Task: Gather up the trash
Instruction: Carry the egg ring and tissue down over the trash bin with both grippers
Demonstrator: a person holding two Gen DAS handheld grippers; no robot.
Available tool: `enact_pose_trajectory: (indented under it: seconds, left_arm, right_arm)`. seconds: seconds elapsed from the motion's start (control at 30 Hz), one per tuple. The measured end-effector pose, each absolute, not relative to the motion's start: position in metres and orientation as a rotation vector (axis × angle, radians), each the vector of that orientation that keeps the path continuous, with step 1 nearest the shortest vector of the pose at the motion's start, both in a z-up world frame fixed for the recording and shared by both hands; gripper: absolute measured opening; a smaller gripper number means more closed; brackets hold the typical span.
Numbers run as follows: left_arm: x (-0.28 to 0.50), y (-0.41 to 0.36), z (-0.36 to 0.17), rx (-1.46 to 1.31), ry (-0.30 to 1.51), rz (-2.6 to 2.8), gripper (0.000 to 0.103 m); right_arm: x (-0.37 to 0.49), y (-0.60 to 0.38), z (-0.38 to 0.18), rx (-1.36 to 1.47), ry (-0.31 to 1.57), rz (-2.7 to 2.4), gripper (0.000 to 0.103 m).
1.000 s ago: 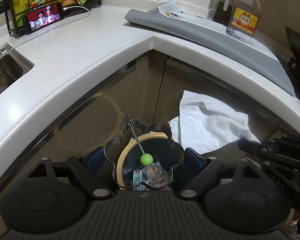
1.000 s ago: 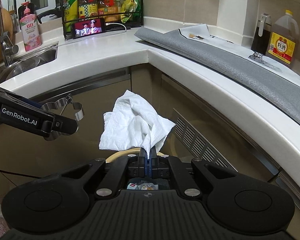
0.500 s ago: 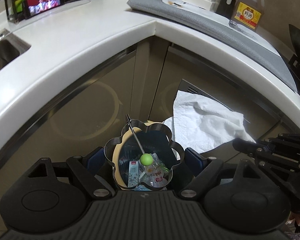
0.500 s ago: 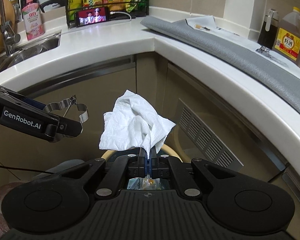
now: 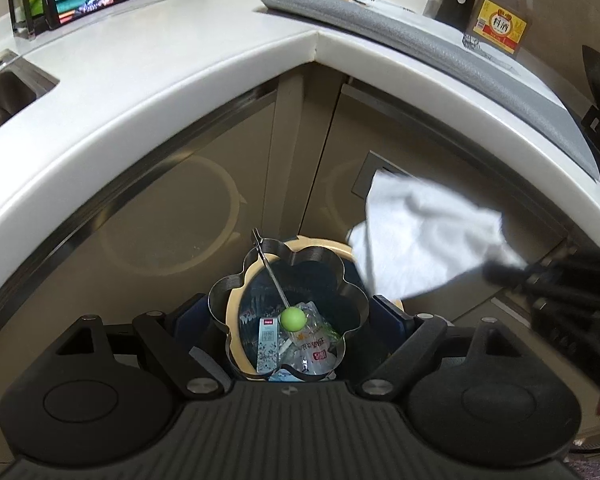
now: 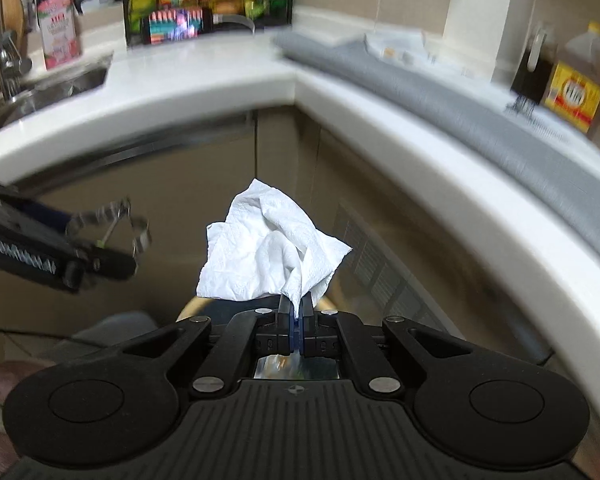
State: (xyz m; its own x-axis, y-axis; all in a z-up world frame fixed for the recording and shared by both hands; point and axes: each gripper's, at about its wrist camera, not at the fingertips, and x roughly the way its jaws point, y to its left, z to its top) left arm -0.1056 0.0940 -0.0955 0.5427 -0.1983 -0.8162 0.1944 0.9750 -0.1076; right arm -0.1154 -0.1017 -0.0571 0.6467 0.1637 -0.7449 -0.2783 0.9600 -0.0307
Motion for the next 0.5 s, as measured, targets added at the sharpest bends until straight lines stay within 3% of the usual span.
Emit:
enact_pose_trajectory:
  seconds: [0.5]
  left_arm:
    - [-0.090,0.094,-0.116,-0.033,1.045,-0.241,0.089]
  right_arm:
    - [-0.104,-0.094,-0.093,-0.152,0.929,0.252,0.002]
